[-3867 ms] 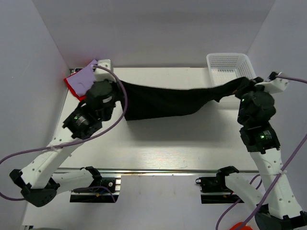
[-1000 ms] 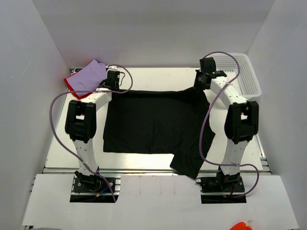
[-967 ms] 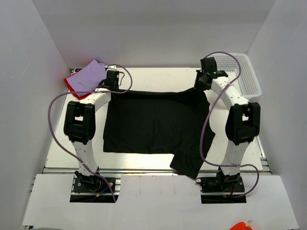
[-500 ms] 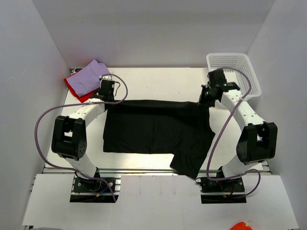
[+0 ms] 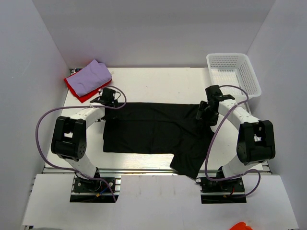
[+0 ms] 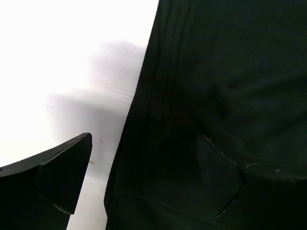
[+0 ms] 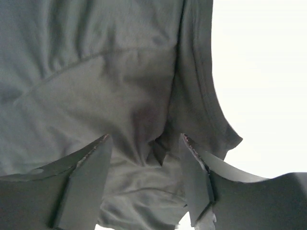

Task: Fold and stack the t-shirts
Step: Fold the flattened tshirt in 1/3 of the way

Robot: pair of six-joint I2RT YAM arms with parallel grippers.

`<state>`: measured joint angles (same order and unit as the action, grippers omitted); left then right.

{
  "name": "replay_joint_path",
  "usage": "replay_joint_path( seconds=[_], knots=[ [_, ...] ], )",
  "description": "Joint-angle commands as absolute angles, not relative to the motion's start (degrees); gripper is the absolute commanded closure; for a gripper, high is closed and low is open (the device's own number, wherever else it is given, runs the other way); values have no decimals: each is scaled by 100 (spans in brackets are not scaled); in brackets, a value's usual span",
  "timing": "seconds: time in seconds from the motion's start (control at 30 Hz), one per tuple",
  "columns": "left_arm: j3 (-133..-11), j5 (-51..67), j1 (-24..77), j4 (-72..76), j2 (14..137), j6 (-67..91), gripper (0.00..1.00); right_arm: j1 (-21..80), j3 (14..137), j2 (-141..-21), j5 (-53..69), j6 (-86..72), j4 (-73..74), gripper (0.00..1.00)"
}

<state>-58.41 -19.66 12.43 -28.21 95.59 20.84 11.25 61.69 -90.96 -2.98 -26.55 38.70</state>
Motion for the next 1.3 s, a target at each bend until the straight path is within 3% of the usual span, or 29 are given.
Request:
replay_joint_path(
  seconds=[0.0,0.03,0.2,0.37,0.6,0.83,1.27],
  knots=[
    [-6301,-1961,1257,-2874,9001,2188,0,1099,6486,-8834,-712,-2514,3639,34],
    [-6354,-1908,1257,-2796,9000,2128,0,1099,6495,-8737,-686,-2496,3491,31],
    [-6697,-1224,1257,-2321,9272,1829,0,1125,6416,-8745,-256,-2155,3147,31],
    [-6750,-134,1196,-1627,9929,1644,0,1343,6004,-8483,1176,-1267,2620,25],
    [-6829,35,1195,-1520,10835,1696,0,1976,5476,-8261,2399,-572,2329,25],
    [-6882,-70,1195,-1775,10768,1880,0,2328,5572,-8885,1653,-826,2285,29],
    [-5898,-606,1257,-1951,8466,2171,0,2399,5476,-9430,879,-1283,1960,45]
  ],
)
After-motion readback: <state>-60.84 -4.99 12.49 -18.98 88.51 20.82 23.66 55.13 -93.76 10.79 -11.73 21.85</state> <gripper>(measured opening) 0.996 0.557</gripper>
